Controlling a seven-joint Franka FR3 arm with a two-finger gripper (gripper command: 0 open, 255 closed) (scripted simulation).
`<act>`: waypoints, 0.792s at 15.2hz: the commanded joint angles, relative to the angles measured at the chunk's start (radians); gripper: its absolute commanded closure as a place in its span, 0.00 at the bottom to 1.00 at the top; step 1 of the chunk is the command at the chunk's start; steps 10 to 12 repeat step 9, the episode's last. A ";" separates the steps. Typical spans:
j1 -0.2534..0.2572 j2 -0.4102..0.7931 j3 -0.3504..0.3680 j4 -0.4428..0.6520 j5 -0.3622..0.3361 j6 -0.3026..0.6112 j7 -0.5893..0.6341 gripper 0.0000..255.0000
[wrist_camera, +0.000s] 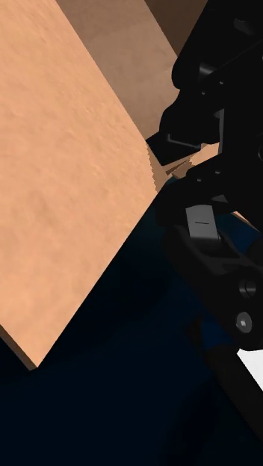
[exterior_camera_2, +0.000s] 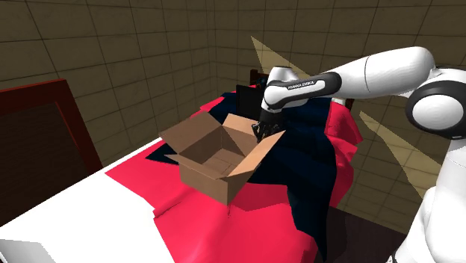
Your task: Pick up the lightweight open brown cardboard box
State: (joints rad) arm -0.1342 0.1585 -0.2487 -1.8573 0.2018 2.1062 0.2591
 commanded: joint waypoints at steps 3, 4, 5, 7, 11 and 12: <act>0.000 -0.012 -0.002 0.039 -0.008 -0.049 0.010 1.00; 0.000 -0.015 -0.002 0.049 -0.010 -0.062 0.012 1.00; 0.000 -0.018 -0.003 0.059 -0.012 -0.074 0.015 1.00; -0.001 -0.023 -0.003 0.079 -0.015 -0.099 0.019 1.00; -0.001 -0.023 -0.003 0.081 -0.016 -0.101 0.020 1.00; -0.001 -0.023 -0.003 0.081 -0.016 -0.101 0.020 1.00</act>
